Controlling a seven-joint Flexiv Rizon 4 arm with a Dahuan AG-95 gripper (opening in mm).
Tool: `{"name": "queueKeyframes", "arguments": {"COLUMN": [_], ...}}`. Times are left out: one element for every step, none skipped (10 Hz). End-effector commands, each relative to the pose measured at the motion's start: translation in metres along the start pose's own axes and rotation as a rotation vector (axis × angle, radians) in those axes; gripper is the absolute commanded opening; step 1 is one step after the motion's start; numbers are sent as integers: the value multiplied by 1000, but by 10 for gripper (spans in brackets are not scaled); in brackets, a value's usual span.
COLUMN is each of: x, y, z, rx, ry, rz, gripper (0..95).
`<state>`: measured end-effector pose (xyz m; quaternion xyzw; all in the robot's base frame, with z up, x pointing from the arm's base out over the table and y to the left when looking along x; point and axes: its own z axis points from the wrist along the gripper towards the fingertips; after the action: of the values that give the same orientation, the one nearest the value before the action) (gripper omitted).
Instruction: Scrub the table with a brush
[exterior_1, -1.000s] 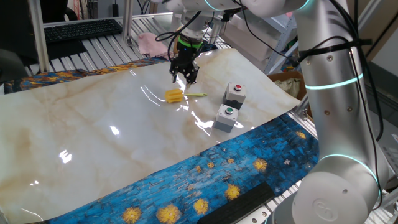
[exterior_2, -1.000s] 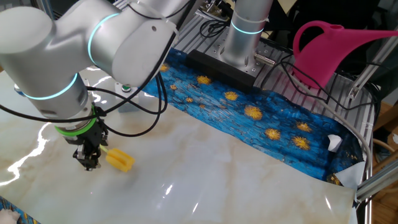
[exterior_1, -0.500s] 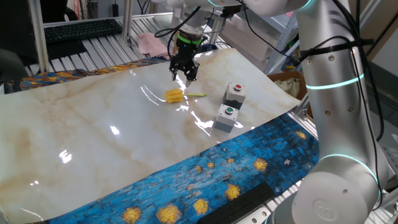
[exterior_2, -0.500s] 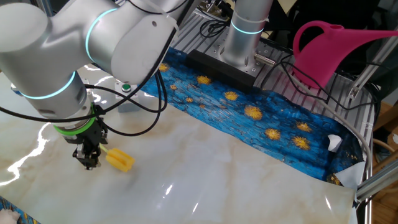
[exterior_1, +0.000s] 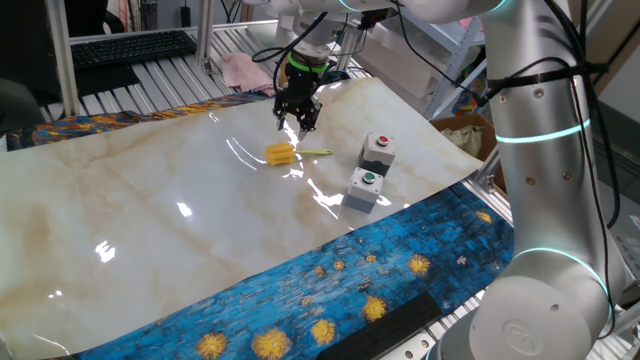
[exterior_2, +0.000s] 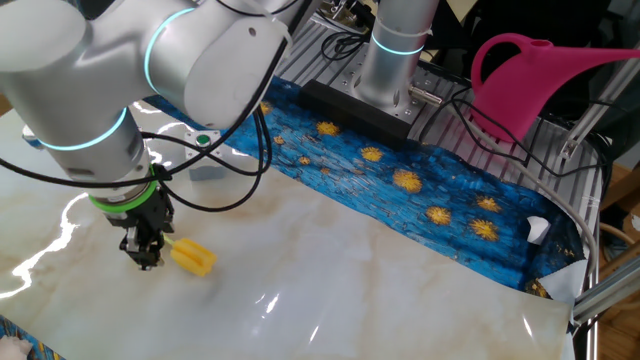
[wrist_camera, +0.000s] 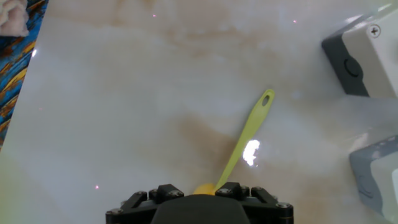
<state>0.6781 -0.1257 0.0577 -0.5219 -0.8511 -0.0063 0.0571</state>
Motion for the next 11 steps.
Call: {"name": "queueKeyframes", "arguments": {"x": [-1,-1,-1,-1,-1,-1,-1,-1,-1,-1,-1], "y": [1,1,1,1,1,1,1,1,1,1,1], "z": [0,0,0,0,0,0,0,0,0,0,0], "rx": [33,43,43,42,38,34,33,35,28,22,20], "ry": [21,23,24,23,21,15,9,-2,-13,-9,-20], "rz": [-145,-193,-207,-236,-246,-253,-261,-268,-280,-290,-286], "gripper": [0,0,0,0,0,0,0,0,0,0,0]}}
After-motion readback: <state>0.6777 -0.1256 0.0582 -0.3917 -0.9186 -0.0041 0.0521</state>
